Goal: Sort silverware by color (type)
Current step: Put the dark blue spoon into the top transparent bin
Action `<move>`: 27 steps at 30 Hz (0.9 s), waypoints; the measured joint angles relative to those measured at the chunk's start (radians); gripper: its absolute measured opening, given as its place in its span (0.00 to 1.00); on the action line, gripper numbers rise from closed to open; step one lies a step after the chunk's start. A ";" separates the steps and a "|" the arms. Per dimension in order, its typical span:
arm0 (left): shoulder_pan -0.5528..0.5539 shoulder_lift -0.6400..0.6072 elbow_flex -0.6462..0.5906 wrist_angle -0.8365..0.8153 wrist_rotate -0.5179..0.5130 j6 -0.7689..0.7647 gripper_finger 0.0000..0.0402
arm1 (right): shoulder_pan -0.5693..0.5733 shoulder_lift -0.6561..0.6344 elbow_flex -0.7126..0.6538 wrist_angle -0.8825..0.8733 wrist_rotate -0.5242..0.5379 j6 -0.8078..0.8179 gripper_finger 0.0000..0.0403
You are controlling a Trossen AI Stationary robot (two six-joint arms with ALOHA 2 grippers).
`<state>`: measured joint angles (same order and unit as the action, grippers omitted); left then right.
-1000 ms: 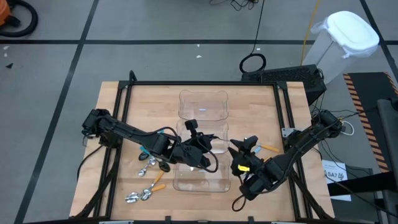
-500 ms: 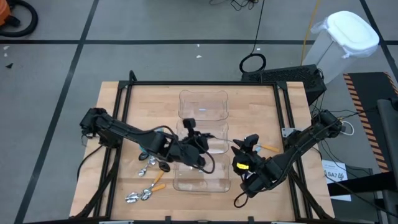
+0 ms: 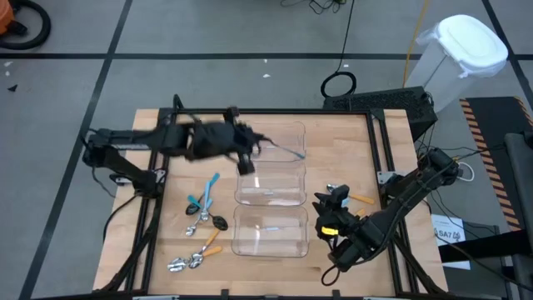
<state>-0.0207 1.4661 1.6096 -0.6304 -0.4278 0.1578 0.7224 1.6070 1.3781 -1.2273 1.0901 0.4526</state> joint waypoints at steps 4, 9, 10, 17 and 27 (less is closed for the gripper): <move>0.147 -0.016 -0.001 0.004 0.200 -0.010 0.04 | 0.011 0.000 0.000 -0.010 -0.001 0.000 0.40; 0.300 -0.014 -0.102 0.111 0.400 -0.030 0.04 | 0.017 0.000 0.000 -0.012 -0.035 0.000 0.40; 0.327 -0.016 -0.139 0.150 0.444 -0.041 0.04 | 0.018 0.000 0.000 -0.012 -0.049 0.000 0.40; 0.484 -0.061 -0.464 0.504 0.684 -0.191 0.04 | 0.019 0.000 0.000 -0.054 -0.103 0.067 0.40; 0.544 -0.061 -0.724 0.851 0.680 -0.334 0.04 | 0.019 0.000 0.001 -0.068 -0.100 0.085 0.40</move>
<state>0.5235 1.4052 0.8851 0.2210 0.2522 -0.1763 0.7410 1.6070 1.3788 -1.2949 0.9897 0.5373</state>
